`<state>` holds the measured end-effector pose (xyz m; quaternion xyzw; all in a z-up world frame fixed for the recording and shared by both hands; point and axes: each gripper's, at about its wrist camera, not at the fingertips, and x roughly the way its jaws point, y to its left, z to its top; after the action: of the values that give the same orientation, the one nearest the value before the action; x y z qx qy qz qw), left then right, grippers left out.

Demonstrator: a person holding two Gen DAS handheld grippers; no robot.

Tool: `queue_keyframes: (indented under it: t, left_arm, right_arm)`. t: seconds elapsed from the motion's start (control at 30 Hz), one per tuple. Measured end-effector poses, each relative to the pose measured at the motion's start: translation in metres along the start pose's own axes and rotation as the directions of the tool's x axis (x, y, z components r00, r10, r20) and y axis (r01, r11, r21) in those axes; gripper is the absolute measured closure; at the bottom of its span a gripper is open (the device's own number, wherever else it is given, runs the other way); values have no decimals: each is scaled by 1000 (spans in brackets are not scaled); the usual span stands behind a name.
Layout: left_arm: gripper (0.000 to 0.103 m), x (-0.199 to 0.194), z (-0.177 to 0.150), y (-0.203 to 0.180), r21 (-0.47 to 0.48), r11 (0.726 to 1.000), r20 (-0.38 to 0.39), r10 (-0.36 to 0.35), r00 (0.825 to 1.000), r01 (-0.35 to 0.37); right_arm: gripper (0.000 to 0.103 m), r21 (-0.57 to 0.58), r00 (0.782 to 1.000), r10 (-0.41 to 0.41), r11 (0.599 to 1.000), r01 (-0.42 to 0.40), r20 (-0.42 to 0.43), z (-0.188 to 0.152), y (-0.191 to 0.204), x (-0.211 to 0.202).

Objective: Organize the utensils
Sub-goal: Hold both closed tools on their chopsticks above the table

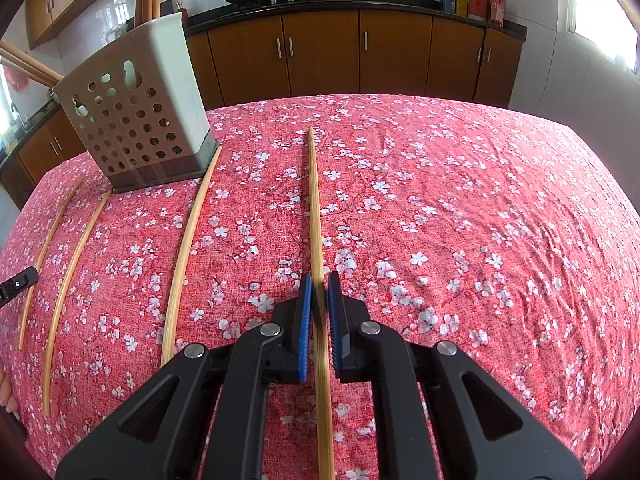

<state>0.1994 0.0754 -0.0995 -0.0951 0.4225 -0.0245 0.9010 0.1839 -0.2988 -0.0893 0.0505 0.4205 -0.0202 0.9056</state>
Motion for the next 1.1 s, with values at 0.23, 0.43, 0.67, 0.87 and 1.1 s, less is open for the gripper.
queue_keyframes:
  t: [0.23, 0.43, 0.67, 0.87, 1.1]
  left_arm:
    - [93, 0, 1, -2, -7, 1000, 0, -6, 1000, 6]
    - [93, 1, -1, -7, 42, 999, -4, 23, 1000, -23]
    - [93, -8, -13, -16, 93, 995, -10, 37, 999, -36]
    - [93, -10, -14, -17, 96, 995, -10, 41, 999, -40]
    - [96, -12, -14, -20, 114, 992, -13, 48, 999, -46]
  right_arm:
    - [93, -1, 1000, -1, 1000, 1, 0, 0, 0, 0]
    - [93, 4, 1000, 0, 1000, 0, 0, -1, -1, 0]
    - [91, 10, 1000, 2, 1000, -2, 0, -11, 1, -8]
    - [92, 9, 1000, 4, 1000, -4, 0, -13, 2, -11]
    - [95, 17, 1000, 6, 1000, -6, 9, -13, -6, -16]
